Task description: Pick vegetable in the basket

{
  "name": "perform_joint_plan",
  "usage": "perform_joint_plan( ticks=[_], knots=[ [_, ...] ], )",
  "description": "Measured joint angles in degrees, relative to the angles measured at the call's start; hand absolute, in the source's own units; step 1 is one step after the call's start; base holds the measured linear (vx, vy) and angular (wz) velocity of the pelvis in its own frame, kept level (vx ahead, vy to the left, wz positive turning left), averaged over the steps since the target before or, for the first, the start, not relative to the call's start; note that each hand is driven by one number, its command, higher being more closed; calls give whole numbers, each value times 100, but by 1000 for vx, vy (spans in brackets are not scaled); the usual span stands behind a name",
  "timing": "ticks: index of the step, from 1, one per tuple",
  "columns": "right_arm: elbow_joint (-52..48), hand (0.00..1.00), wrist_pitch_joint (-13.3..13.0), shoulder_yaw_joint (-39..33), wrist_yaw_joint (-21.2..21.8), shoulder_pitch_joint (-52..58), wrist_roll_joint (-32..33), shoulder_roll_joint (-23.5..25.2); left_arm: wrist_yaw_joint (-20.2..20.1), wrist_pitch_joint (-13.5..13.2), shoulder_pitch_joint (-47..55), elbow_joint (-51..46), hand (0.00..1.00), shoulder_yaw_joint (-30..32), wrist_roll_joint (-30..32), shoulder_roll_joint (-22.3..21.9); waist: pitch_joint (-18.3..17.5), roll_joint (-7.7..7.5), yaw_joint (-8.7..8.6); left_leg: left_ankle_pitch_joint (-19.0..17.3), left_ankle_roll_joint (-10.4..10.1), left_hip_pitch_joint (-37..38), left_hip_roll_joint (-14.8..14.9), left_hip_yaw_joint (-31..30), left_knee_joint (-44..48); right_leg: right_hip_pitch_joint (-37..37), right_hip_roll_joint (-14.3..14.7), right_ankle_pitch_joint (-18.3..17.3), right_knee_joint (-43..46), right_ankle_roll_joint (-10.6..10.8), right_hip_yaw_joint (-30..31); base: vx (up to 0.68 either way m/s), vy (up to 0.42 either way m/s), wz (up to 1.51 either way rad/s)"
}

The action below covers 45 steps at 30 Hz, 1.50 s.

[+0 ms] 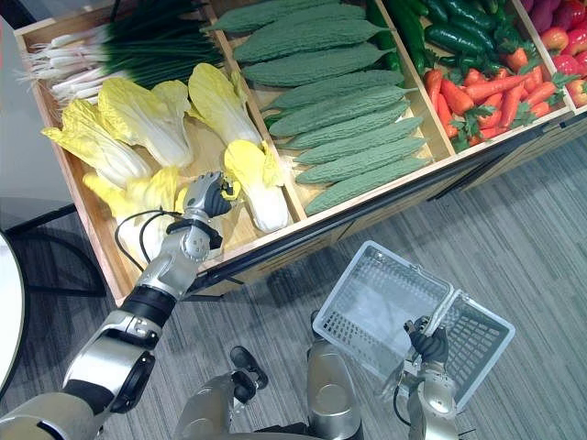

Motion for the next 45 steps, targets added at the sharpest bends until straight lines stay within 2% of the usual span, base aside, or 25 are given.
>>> perform_joint_plan(
  ticks=[5, 7, 10, 12, 17, 22, 23, 25, 26, 28, 31, 34, 35, 36, 37, 38, 39, 40, 42, 43, 44, 45],
  knots=[
    [0, 100, -1, -115, -20, 26, -41, -2, 217, -40, 732, -1030, 100, 366, -278, -214, -44, 164, 24, -11, -18, 143, 8, -25, -15, 162, 13, -20, -17, 2, -18, 0, 0, 0],
    [-1, 100, -1, -238, -21, 60, -51, -5, 354, -107, 995, -1409, 100, 449, -435, -356, -112, 279, 144, -14, -22, 169, 2, -27, -37, 183, 13, -23, -22, 2, -17, 0, 0, 0],
    [-1, 100, 3, -282, -23, 102, -55, -4, 490, -159, 1275, -1804, 100, 564, -508, -483, -186, 342, 172, -13, -23, 223, -6, -111, -105, 279, 6, -34, -47, -4, -98, -6, -5, 11],
    [-23, 100, 4, -322, -23, 166, -62, -2, 552, -169, 1450, -2104, 100, 659, -595, -583, -297, 372, 169, -1, -31, 221, -5, -176, -111, 313, 0, -50, -47, -17, -158, 10, -14, 17],
    [-358, 100, 9, -505, -75, 380, -101, -4, 887, -383, 1940, -2989, 100, 852, -635, -779, -609, 438, 175, 87, -67, 271, -20, -300, -201, 380, -8, -102, -29, -64, -296, 23, -22, 13],
    [-792, 100, 8, -632, -173, 502, -109, 1, 972, -650, 2437, -3595, 100, 738, -941, -1012, -632, 434, 194, 130, -91, 360, -16, -423, -178, 439, 2, -260, 178, -93, -315, -25, -38, 10],
    [-918, 100, 8, -637, -270, 490, -111, 6, 975, -713, 2561, -3672, 100, 634, -1061, -1049, -636, 419, 260, 104, -102, 319, -89, -726, -24, 387, 11, -305, 272, -113, -245, -38, -70, -43],
    [-1184, 100, 14, -526, -390, 385, -170, -1, 998, -778, 2769, -3956, 100, 434, -1268, -1147, -699, 440, 526, -203, -300, 146, -91, -1702, 299, 77, 209, -343, 458, -108, 167, -27, -86, -88],
    [-1294, 100, 25, -464, -392, 370, -185, 4, 1005, -788, 2807, -4030, 100, 361, -1292, -1168, -710, 449, 574, -334, -331, 139, -85, -1848, 327, 6, 256, -367, 500, -109, 251, -55, -29, -81],
    [-1948, 100, 73, -180, -458, 537, -281, 157, 979, -875, 2969, -4143, 100, -18, -1404, -1280, -831, 323, 619, -546, -336, 103, -59, -1623, 530, -173, 408, -329, 575, -37, 600, -52, 29, -80],
    [-2552, 100, 78, 22, -497, 694, -343, 259, 936, -953, 3105, -4309, 100, -332, -1541, -1322, -907, 273, 634, -814, -326, 80, 119, -1197, 845, -293, 612, -214, 525, -1, 965, -30, 53, -90],
    [-3206, 100, 83, 286, -519, 900, -401, 335, 821, -1029, 3098, -4343, 100, -596, -1679, -1324, -990, 250, 625, -1163, -282, 181, 474, -362, 1300, -429, 945, 36, 318, -33, 1500, -5, 128, -138],
    [-3293, 100, 83, 341, -522, 890, -408, 354, 819, -1028, 3098, -4343, 100, -601, -1725, -1323, -1007, 234, 636, -1206, -270, 232, 565, -136, 1337, -497, 936, 70, 294, -87, 1449, 26, 89, -190],
    [-3374, 100, 81, 494, -518, 830, -470, 360, 823, -1026, 3081, -4342, 100, -640, -1735, -1315, -1054, 163, 641, -1255, -246, 384, 654, 398, 1318, -678, 749, 80, 285, -211, 963, 30, 52, -154],
    [-3373, 100, 81, 535, -517, 791, -505, 363, 823, -1025, 3054, -4338, 100, -679, -1735, -1316, -1061, 136, 624, -1266, -237, 456, 684, 560, 1317, -777, 619, 83, 326, -338, 602, 64, 46, -160],
    [-3367, 100, 82, 577, -514, 736, -532, 365, 820, -1021, 2979, -4326, 100, -775, -1740, -1318, -1062, 107, 625, -1302, -258, 603, 715, 823, 1314, -856, 389, 2, 409, -525, -7, 101, 37, -135],
    [-3284, 100, 94, 668, -499, 624, -584, 328, 822, -1024, 2881, -4315, 100, -883, -1762, -1321, -1064, 100, 615, -1339, -309, 873, 698, 1203, 1284, -850, 35, -20, 479, -885, -950, 137, 49, -178],
    [-3098, 100, 94, 784, -484, 440, -677, 245, 823, -1034, 2740, -4256, 100, -929, -1778, -1331, -1093, 156, 611, -1337, -302, 1112, 710, 1436, 1141, -782, -311, -25, 545, -1327, -1986, 128, 27, -178],
    [-2844, 100, 94, 908, -438, 80, -741, 131, 832, -1132, 2380, -4047, 100, -926, -1780, -1343, -1141, 200, 620, -1327, -322, 1499, 642, 1912, 841, -734, -803, -161, 891, -1420, -3243, 112, -42, -180],
    [-2775, 100, 95, 925, -396, -28, -749, 131, 837, -1141, 2271, -3965, 100, -932, -1781, -1342, -1149, 193, 621, -1327, -324, 1601, 627, 2056, 830, -750, -829, -147, 947, -1337, -3337, 167, -122, -206],
    [-2667, 100, 95, 974, -343, -179, -761, 108, 820, -1144, 2083, -3718, 100, -975, -1780, -1355, -1158, 209, 610, -1327, -323, 1789, 739, 2200, 1024, -774, -702, -2, 968, -1119, -3169, 230, -183, -178],
    [-2605, 100, 96, 989, -319, -237, -760, 56, 801, -1143, 1970, -3491, 100, -1066, -1781, -1370, -1180, 264, 605, -1319, -305, 1810, 933, 2187, 1426, -758, -512, 56, 969, -1053, -3024, 342, -220, -204]
  ],
)
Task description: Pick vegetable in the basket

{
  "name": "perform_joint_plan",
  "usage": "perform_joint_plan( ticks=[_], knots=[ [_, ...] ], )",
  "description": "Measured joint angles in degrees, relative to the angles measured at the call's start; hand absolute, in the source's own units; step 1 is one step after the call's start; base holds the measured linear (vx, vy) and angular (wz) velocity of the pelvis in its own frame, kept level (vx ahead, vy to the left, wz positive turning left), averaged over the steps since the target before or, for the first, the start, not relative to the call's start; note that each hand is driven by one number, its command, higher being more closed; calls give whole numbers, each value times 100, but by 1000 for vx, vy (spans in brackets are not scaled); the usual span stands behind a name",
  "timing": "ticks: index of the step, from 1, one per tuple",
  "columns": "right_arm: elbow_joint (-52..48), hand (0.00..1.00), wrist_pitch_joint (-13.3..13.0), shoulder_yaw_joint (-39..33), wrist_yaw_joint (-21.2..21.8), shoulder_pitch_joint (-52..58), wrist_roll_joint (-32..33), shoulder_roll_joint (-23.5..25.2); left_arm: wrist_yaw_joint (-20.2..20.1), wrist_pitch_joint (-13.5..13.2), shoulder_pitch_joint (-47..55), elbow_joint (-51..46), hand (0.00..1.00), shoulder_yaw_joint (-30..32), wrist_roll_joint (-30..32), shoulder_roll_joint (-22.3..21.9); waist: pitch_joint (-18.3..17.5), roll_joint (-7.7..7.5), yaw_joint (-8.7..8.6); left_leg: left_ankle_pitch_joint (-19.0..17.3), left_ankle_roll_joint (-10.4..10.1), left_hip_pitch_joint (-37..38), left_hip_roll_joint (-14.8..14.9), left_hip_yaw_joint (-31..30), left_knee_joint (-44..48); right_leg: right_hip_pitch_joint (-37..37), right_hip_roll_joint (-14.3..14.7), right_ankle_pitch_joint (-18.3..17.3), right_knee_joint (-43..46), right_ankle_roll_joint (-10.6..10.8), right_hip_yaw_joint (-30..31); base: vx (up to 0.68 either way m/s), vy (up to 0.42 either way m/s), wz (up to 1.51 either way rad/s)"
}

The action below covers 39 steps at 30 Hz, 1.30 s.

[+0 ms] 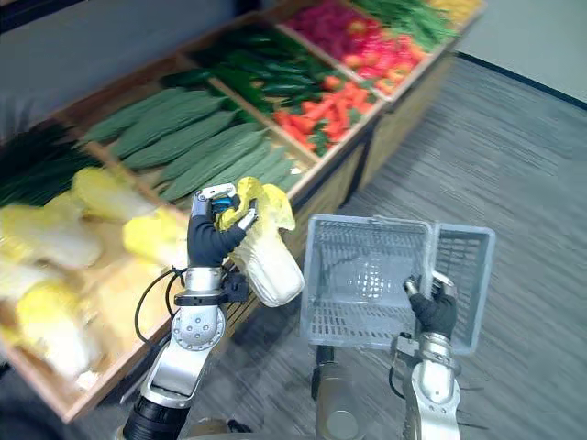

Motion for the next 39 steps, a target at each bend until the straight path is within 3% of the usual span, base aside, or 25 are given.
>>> perform_joint_plan(
  ticks=[1, 2, 3, 4, 5, 6, 9, 10, 11, 12, 14, 16, 19, 25, 30, 39],
  knots=[
    [74, 100, 42, 52, 30, -84, 30, -127, -88, 2, -82, 264, 100, -173, -4, 5, -52, 96, -37, 181, 314, -43, 391, -107, 780, 50, 310, -94, -7, -5, 247, 408, -235, -177],
    [120, 100, 84, 124, 57, -160, 32, -257, -109, 3, -132, 488, 100, -321, -12, -7, -51, 95, -85, 681, 814, -118, 700, -351, 1526, 225, 544, -164, -47, -77, 488, 454, -192, -162],
    [161, 100, 85, 249, 61, -212, 37, -356, -144, 3, -136, 611, 100, -450, -66, -32, -49, 108, -113, 912, 736, -193, 813, -708, 2014, 425, 713, -200, -166, -119, 686, 370, -135, -119],
    [174, 100, 85, 318, 59, -245, 38, -405, -186, 3, -136, 655, 100, -519, -112, -43, -53, 118, -119, 808, 594, -320, 775, -1032, 2221, 544, 784, -209, -257, -131, 797, 331, -36, -115],
    [167, 100, 80, 468, 60, -340, 82, -474, -220, -10, -135, 658, 100, -671, -214, -51, -51, 75, -122, 474, 421, -843, 417, -1919, 2414, 801, 853, -209, -503, -137, 1112, 226, 30, -98],
    [167, 100, 81, 535, 60, -395, 151, -473, -221, -9, -125, 658, 100, -710, -258, -50, -52, 68, -94, 352, 400, -1015, 221, -2224, 2348, 904, 865, -192, -600, -138, 1258, 259, 86, -124],
    [231, 100, 80, 1044, 103, -567, 368, -480, -227, -54, -39, 664, 100, -819, -367, -60, -61, 83, 142, 68, 358, -1488, -683, -3497, 1035, 1372, 884, -45, -1060, 68, 1984, 220, 170, -121],
    [234, 100, 76, 1188, 172, -636, 512, -497, -226, -72, 31, 678, 100, -826, -378, -85, -92, 132, 191, 162, 221, -1564, -958, -4035, 202, 1455, 909, 63, -1196, 228, 2237, 226, 248, -129],
    [234, 100, 65, 1257, 200, -678, 568, -524, -221, -78, 77, 692, 100, -825, -379, -104, -155, 234, 197, 321, 62, -1569, -1034, -4258, -246, 1475, 948, 102, -1266, 290, 2352, 204, 272, -116],
    [225, 100, 41, 1355, 231, -684, 742, -557, -229, -93, 91, 847, 100, -868, -376, -195, -275, 433, 187, 1056, -6, -1617, -977, -4507, -980, 1522, 1129, 181, -1447, 408, 2536, 177, 259, -100],
    [280, 100, 57, 1377, 326, -639, 1067, -424, -332, -98, 76, 1083, 100, -876, -359, -212, -363, 400, 158, 1072, 116, -1386, -1057, -4271, -1266, 1620, 1084, 279, -1652, 568, 2820, 169, 242, -71],
    [281, 100, 57, 1485, 365, -611, 1595, -290, -312, -89, 46, 1214, 100, -885, -183, -204, -388, 243, 101, 1217, 295, -1212, -1301, -4019, -1705, 1611, 900, 407, -1960, 744, 3065, 124, 204, -34],
    [281, 100, 75, 1666, 472, -476, 2040, -323, -289, 16, -80, 1473, 100, -923, 125, -134, -386, 220, 54, 1266, 359, -1088, -1439, -3878, -1978, 1748, 781, 577, -2355, 813, 3215, 106, 176, -16],
    [281, 100, 87, 2084, 754, -138, 2809, -386, -205, 305, -207, 2265, 100, -746, 772, 105, -387, 147, -7, 1265, 359, -860, -1453, -3766, -2263, 1908, 774, 610, -2614, 814, 3309, 60, 45, -11],
    [210, 100, 95, 2593, 1278, -77, 3314, -564, -214, 695, -312, 3061, 100, -270, 974, 388, -413, -32, -15, 1314, 311, -821, -1420, -3758, -2417, 1909, 825, 660, -2734, 746, 3329, -1, -7, -3],
    [2, 100, 351, 3092, 1758, 119, 3859, -628, -277, 813, -314, 3556, 100, 78, 1011, 635, -494, -193, -5, 1313, 311, -821, -1445, -3760, -2438, 1940, 793, 683, -2809, 747, 3320, -4, 0, 0]
  ],
)
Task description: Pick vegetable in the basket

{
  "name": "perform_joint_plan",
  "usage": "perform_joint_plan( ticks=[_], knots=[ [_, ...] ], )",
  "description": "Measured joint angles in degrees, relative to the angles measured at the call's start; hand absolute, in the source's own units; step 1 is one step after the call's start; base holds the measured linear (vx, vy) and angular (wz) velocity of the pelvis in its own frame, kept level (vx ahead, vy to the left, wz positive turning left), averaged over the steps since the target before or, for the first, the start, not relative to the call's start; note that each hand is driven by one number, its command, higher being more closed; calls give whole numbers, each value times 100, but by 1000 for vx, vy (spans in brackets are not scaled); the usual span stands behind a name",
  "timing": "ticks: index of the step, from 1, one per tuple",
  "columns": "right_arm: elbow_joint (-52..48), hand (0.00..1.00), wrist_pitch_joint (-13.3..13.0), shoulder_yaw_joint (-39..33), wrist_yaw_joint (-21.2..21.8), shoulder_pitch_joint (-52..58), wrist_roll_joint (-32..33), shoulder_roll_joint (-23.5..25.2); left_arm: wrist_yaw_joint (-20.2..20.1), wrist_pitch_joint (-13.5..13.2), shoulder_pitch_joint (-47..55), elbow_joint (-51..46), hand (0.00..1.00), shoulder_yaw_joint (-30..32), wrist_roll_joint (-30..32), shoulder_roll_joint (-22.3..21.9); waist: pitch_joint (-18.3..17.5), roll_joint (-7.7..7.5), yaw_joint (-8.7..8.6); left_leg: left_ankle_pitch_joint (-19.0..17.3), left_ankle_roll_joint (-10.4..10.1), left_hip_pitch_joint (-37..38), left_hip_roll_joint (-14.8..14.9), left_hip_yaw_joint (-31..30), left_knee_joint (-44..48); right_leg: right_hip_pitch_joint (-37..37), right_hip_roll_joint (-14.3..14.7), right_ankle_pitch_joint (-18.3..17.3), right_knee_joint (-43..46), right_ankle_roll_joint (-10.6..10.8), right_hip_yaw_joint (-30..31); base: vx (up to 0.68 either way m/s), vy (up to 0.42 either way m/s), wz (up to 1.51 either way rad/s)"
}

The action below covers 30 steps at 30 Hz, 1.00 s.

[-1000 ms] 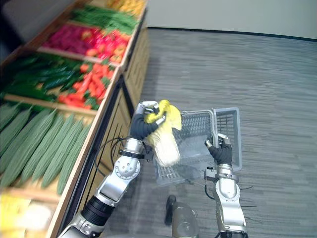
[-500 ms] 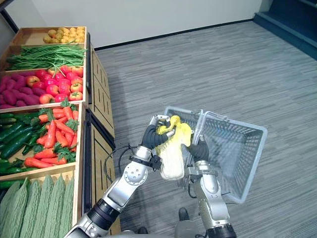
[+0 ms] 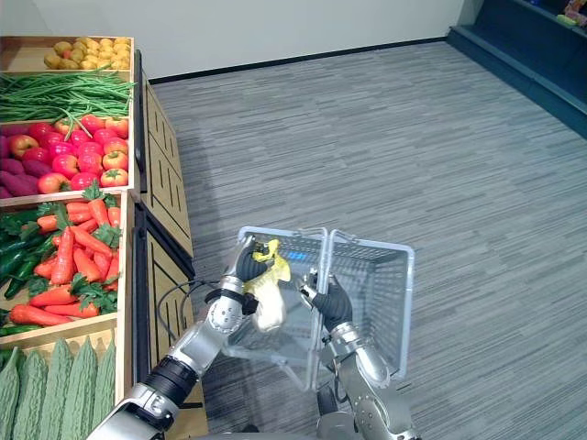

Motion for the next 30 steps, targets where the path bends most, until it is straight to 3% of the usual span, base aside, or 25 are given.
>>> perform_joint_plan(
  ticks=[2, 3, 17, 24, 30],
  knots=[
    [-2, 100, 7, 80, 67, 1, 107, -1, -71, -1, 0, 0, 100, -67, -1, -10, 0, -7, -1, 0, 0, 1, -3, -1, 1, 3, -4, 3, -1, 5, -1, -34, -9, 0],
    [-12, 100, 7, 137, 68, 0, 138, 0, -79, -1, 1, 0, 0, -137, -1, -31, 0, -7, 0, 0, 0, 5, -2, -6, 2, 11, -4, 4, -3, 6, -7, 0, 0, 0],
    [-21, 100, 7, 67, -196, -52, -191, 22, -194, -84, 202, -78, 0, -547, -490, -398, 0, -8, 7, 0, 0, 104, 11, -19, -1, 167, 0, 38, -101, 10, -76, -29, -21, 0],
    [264, 100, 21, -632, -584, -91, -692, 218, -328, -257, 767, -844, 0, -716, -1412, -512, 0, -7, 24, 22, 10, 103, 11, -112, -3, 223, -10, 37, -113, 10, -173, -29, -26, 7],
    [538, 100, 20, -1363, -863, -111, -1022, 289, -699, -480, 1227, -1736, 0, -660, -2246, -490, -11, 13, 41, 121, -4, 110, 11, -240, -103, 265, -19, 36, -128, 10, -311, -44, -35, 12]
  ],
)
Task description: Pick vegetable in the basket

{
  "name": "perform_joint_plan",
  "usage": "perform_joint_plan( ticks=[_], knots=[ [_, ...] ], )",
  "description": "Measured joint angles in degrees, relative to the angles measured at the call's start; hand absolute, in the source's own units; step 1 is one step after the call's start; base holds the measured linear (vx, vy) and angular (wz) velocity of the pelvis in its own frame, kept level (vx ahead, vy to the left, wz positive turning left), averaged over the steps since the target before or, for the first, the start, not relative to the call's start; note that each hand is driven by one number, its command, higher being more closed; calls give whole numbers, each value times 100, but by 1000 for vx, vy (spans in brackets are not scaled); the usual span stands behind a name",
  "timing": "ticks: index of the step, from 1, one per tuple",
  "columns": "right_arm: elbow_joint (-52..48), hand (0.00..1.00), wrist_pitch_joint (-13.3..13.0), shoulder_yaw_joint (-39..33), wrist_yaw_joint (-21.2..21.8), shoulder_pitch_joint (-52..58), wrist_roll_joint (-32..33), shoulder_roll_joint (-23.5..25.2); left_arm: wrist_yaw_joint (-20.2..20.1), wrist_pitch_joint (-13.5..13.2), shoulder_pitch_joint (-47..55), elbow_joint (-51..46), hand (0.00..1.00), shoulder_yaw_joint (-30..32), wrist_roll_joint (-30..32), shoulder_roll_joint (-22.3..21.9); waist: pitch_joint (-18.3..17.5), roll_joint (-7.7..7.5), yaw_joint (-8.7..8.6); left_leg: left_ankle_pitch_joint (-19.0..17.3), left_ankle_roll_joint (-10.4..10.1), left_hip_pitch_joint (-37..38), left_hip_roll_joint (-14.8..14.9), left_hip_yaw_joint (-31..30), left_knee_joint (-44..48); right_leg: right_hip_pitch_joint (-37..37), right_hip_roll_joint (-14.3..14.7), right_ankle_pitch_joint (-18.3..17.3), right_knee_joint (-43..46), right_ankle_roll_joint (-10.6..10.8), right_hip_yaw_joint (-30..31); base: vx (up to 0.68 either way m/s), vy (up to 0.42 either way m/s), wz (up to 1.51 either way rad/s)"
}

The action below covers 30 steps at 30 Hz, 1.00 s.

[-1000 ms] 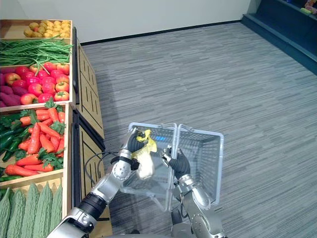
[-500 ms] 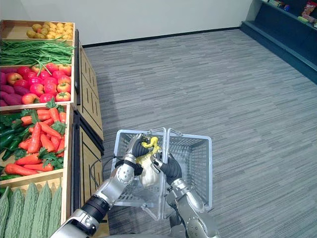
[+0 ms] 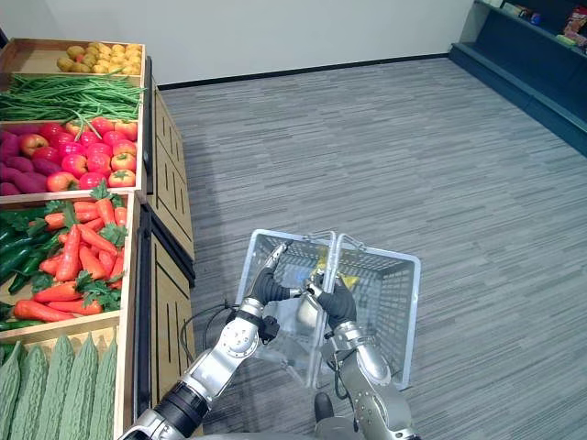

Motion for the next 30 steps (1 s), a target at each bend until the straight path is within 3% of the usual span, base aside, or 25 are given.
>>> perform_joint_plan(
  ticks=[13, 21, 23, 25, 28, 29, 30],
  knots=[
    [45, 100, -17, -1347, -36, 365, -594, 13, -371, -150, 1220, -1041, 0, 1750, -1094, 25, -71, 117, 149, 40, -31, -114, -14, -292, -60, -5, 17, -59, -4, 46, -317, -21, -23, 11],
    [81, 100, -15, -2023, -90, 954, -1933, 296, -384, -212, 1733, -1070, 0, 2334, -1245, -1, -105, 156, 271, 12, -24, -334, -44, -684, -24, -8, -83, -326, 81, 73, -816, 30, 0, 31],
    [180, 100, -15, -2103, -118, 937, -2087, 293, -456, -213, 1793, -1023, 0, 2340, -1244, -74, -103, 158, 274, -139, -13, -349, -70, -771, 102, -191, -120, -716, 654, 79, -920, 68, 37, 33],
    [316, 100, -15, -2143, -213, 877, -2244, 293, -490, -200, 1814, -726, 0, 2335, -1220, -77, -91, 72, 238, -389, 37, -333, -150, -893, 362, -637, -350, -1465, 2060, 138, -1019, 85, 20, 24],
    [368, 100, -15, -2155, -221, 721, -2371, 291, -497, -176, 1885, -440, 0, 2248, -1168, -26, -53, 117, 194, -623, 232, -143, -193, -1000, 386, -1121, -609, -1664, 3415, 196, -1341, 106, 18, 5],
    [425, 100, -15, -2145, -215, 654, -2415, 302, -515, -171, 1883, -370, 0, 2181, -1113, 29, 19, 135, 122, -661, 336, 6, -154, -1064, 368, -1468, -699, -1789, 4123, 2, -1460, 164, 15, 17],
    [434, 100, -15, -2145, -211, 660, -2425, 304, -529, -171, 1876, -337, 0, 2116, -1046, 88, 16, 147, 96, -718, 302, 54, -120, -1094, 374, -1591, -662, -1947, 4189, -24, -1445, 229, -11, 18]
  ],
)
